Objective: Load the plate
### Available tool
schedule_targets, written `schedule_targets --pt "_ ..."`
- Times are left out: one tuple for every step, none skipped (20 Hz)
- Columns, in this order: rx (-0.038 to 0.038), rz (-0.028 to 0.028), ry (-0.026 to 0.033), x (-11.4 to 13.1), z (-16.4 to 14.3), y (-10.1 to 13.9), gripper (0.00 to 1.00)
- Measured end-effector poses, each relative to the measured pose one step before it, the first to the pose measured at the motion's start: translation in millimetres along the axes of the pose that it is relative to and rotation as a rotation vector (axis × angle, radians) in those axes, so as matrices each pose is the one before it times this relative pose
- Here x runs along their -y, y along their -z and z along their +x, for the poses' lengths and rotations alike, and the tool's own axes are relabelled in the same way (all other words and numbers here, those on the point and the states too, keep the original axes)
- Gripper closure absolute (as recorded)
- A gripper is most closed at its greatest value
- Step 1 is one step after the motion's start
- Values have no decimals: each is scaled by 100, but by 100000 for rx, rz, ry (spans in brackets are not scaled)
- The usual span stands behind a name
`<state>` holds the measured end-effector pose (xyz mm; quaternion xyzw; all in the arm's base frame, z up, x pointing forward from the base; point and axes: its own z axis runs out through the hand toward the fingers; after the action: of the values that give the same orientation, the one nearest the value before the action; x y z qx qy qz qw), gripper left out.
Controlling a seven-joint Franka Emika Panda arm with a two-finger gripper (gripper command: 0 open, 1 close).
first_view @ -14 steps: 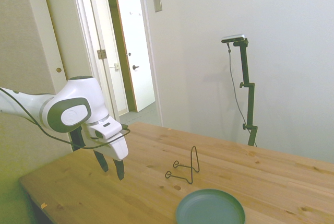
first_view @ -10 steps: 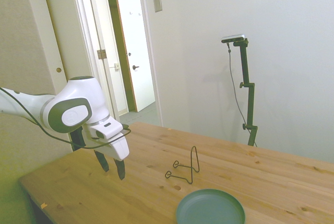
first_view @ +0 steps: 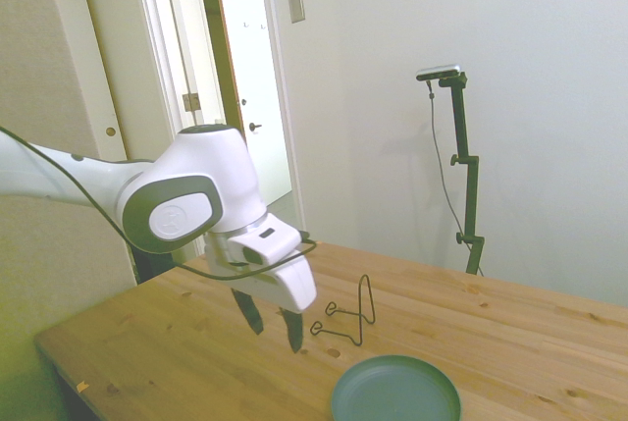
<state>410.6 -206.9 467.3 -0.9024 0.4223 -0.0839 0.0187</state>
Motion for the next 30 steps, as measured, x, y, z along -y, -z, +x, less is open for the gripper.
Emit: schedule_targets --pt "-81 -284 -1297 -1765 2088 1 0" --pt "569 -202 -1299 -1671 2014 -279 0" --pt "851 -250 -1338 -1650 1955 -416 0" --pt "1037 247 -1480 -1396 1802 -515 0" --pt "1086 134 -1357 -1215 1666 -447 0" --pt "1131 352 -1130 -1034 1540 -258 0" --pt "1088 781 -954 -788 1274 -177 0" --pt "1237 1050 -886 -845 1259 -124 0" --pt "1343 1133 -777 -699 993 -226 0" --pt "1708 1648 -457 -715 873 -403 0" --pt "1494 1403 -111 -581 700 -566 0" --pt "1158 1153 -84 -518 627 -660 0" --pt "1362 898 -168 -438 516 -760 0" --pt "949 762 303 -315 477 -806 0" --pt "1157 894 258 -116 321 -858 0" --pt "1203 736 608 40 258 -869 0" --pt "1059 352 274 130 174 -764 0" --pt "813 505 266 280 165 -592 0" --pt "843 531 384 339 136 -531 0" --pt "938 825 305 347 114 -469 0" --pt "1386 672 220 177 93 -423 0" --pt "1404 988 190 105 113 -365 0" --pt "1865 671 231 8 85 -377 0" --pt "1812 542 -34 -112 70 -433 100" --pt "1041 383 -195 -135 118 -438 100" --pt "792 611 60 55 100 76 100" --pt "337 308 47 -21 71 -25 100" --pt "188 202 -43 -44 24 18 100" --pt "62 157 -25 -38 19 5 100" --pt "8 121 -31 -52 17 7 100"
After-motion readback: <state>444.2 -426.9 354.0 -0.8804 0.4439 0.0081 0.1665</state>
